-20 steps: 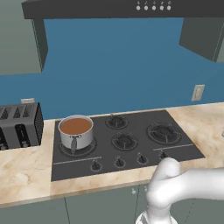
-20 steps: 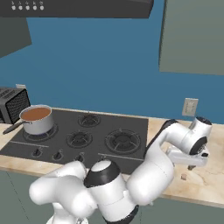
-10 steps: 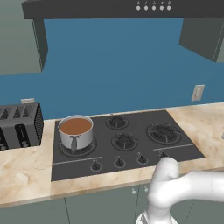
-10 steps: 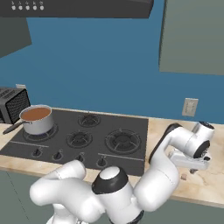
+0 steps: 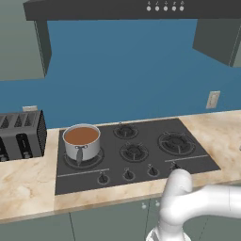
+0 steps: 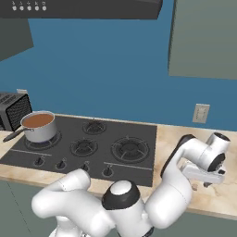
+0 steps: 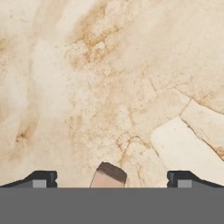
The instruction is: Pick up the sugar cube(s) and place them in the saucepan with hot chocolate.
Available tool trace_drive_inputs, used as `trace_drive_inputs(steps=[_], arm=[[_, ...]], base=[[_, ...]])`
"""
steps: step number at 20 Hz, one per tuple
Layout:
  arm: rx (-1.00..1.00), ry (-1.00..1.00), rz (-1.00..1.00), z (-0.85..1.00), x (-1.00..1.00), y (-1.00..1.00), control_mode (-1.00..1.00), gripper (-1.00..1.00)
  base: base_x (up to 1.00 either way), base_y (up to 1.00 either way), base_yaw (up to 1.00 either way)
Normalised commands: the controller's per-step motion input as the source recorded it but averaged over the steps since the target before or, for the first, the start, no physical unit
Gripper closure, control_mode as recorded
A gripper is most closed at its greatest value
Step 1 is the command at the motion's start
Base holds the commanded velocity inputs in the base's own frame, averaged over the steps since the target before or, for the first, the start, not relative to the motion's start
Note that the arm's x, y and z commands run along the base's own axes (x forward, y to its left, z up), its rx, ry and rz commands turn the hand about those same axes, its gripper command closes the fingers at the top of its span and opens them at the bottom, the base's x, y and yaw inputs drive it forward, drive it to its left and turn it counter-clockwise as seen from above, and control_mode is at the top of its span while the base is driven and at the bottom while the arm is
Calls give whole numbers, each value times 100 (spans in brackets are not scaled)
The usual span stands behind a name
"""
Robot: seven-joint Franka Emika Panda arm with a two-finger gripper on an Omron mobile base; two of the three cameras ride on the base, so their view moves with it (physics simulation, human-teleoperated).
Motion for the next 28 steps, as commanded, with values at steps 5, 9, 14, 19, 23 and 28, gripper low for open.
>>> trace_drive_inputs(steps=[5,9,14,19,23,28], arm=[[-1,0,-5,-3,0,-3,-100,-100],[-8,0,-3,0,0,0,-100,-100],[-11,1,-2,0,0,0,-100,-100],[-7,1,-2,-8,0,0,-100,-100],[-1,0,-2,-14,-2,0,-100,-100],[0,0,0,-15,0,0,-100,-100]], base=[[0,0,0],[0,0,0],[0,0,0],[0,0,0],[0,0,0],[0,0,0]])
